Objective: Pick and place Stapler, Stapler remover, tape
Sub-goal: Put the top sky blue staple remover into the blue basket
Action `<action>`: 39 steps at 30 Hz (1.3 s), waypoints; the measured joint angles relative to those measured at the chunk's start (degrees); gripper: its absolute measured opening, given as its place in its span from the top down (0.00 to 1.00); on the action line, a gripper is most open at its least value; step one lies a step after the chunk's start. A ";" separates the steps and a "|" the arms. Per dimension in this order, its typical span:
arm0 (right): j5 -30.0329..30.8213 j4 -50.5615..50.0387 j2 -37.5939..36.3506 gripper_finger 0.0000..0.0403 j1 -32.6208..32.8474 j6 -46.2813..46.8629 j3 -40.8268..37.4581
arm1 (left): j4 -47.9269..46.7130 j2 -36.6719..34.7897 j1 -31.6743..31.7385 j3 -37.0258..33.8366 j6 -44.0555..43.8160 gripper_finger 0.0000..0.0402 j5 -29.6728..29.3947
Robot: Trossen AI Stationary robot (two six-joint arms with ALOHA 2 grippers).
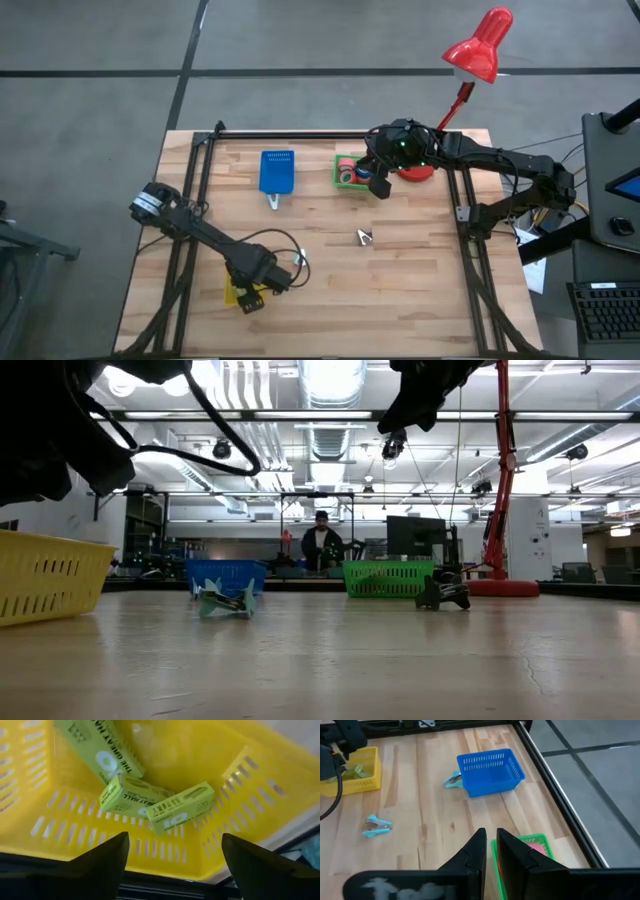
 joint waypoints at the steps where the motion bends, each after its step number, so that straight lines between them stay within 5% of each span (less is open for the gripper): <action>1: -0.05 -0.02 0.00 0.89 0.02 0.05 0.00 | -0.21 0.00 0.03 0.37 0.81 0.20 0.20; 10: -0.06 -0.20 -0.04 0.89 0.02 2.01 0.00 | -2.07 -3.13 4.29 3.44 0.22 0.21 -2.19; 25: -2.15 -2.24 -1.62 0.89 0.02 6.21 0.00 | 4.23 -12.25 22.26 3.47 -20.47 0.21 -24.56; 32: -2.12 -2.03 -1.95 0.89 0.00 8.67 0.19 | 16.43 -12.35 28.56 3.49 -14.09 0.21 -29.87; 39: -1.38 -1.17 -1.95 0.89 -0.02 13.90 0.26 | 17.35 -11.91 33.87 3.49 -7.90 0.21 -32.51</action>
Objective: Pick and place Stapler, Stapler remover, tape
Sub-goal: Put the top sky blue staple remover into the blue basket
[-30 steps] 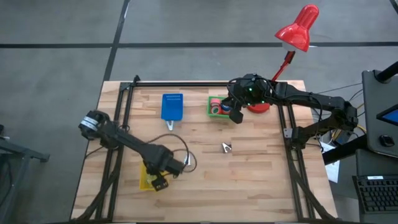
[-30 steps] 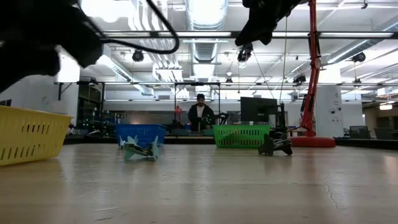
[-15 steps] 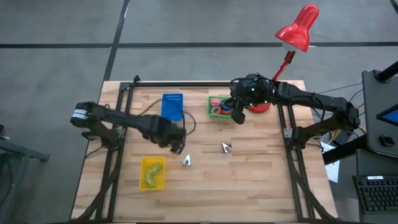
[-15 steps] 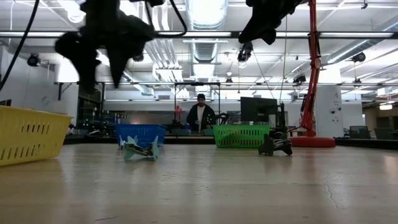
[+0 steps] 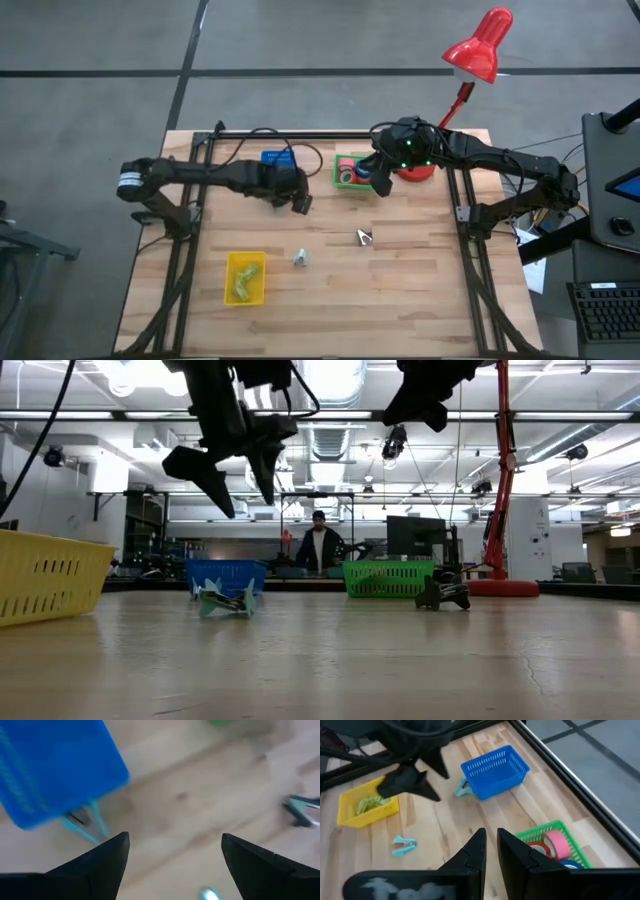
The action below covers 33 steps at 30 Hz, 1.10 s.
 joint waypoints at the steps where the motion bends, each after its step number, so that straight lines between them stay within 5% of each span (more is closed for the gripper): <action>1: 0.06 0.10 0.06 0.89 0.00 0.54 0.00 | -0.38 0.00 0.60 0.00 1.54 0.21 -1.12; 8: 0.87 3.59 1.09 0.89 0.00 5.01 -0.02 | -0.51 0.00 3.95 -0.98 11.49 0.21 -6.74; 22: 3.05 8.16 3.26 0.89 0.00 6.50 -0.03 | -1.92 -3.44 6.96 -16.11 0.54 0.21 3.81; 33: 3.03 9.09 3.21 0.89 -0.08 5.17 -0.28 | 11.50 -5.09 9.71 -24.38 -7.85 0.21 6.46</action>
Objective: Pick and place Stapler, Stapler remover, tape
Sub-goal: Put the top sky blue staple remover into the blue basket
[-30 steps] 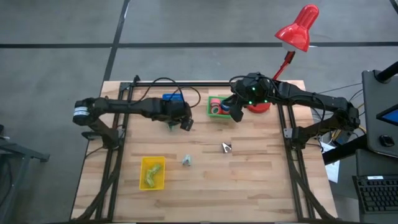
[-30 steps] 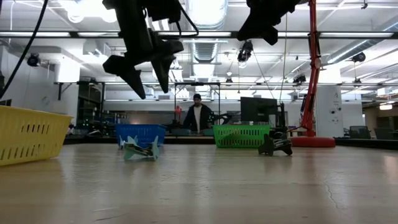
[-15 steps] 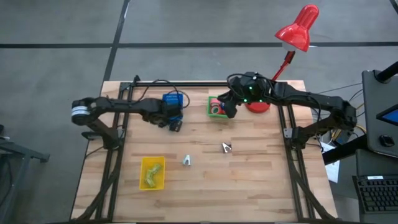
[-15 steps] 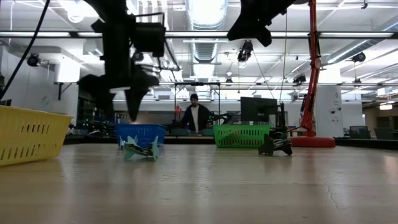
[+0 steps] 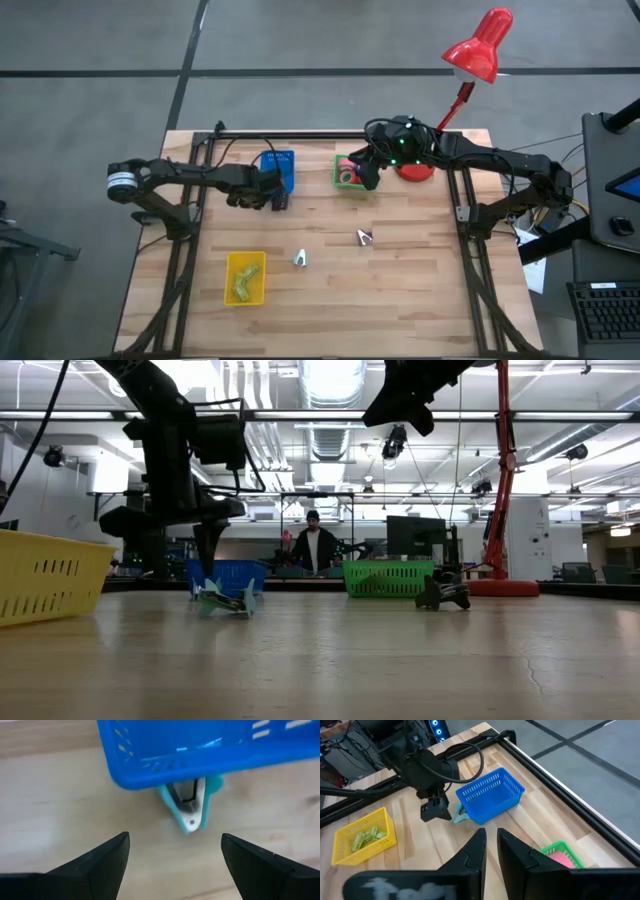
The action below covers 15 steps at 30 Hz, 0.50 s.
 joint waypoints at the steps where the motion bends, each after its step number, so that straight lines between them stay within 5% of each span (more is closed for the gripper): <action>1: 0.00 -0.07 0.00 0.89 0.02 0.03 0.00 | 0.59 0.00 0.08 -0.12 -0.30 0.21 -0.11; 15: -0.09 -0.09 -0.02 0.89 0.04 1.45 -0.04 | 2.38 0.15 0.70 -2.05 0.21 0.23 -5.25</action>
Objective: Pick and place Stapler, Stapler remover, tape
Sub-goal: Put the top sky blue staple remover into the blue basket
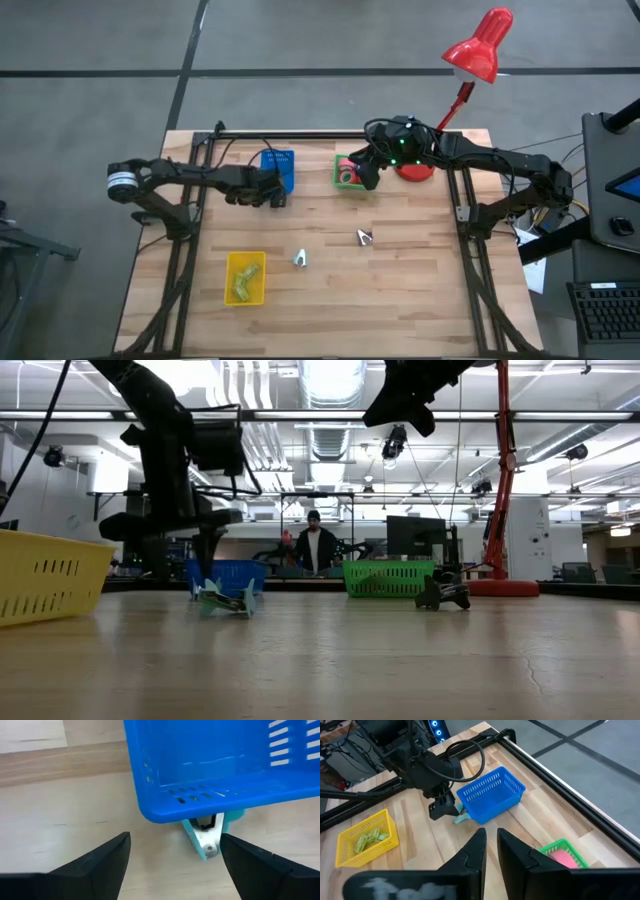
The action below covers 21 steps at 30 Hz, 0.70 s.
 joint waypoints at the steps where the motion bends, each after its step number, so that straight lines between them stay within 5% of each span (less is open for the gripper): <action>1: 0.00 0.00 0.00 0.89 0.00 0.07 0.00 | 0.73 0.02 0.18 -0.32 0.02 0.24 0.02; 21: 0.00 0.00 0.00 0.89 0.11 0.60 -0.05 | 7.80 0.02 1.06 -3.51 -0.94 0.56 -0.87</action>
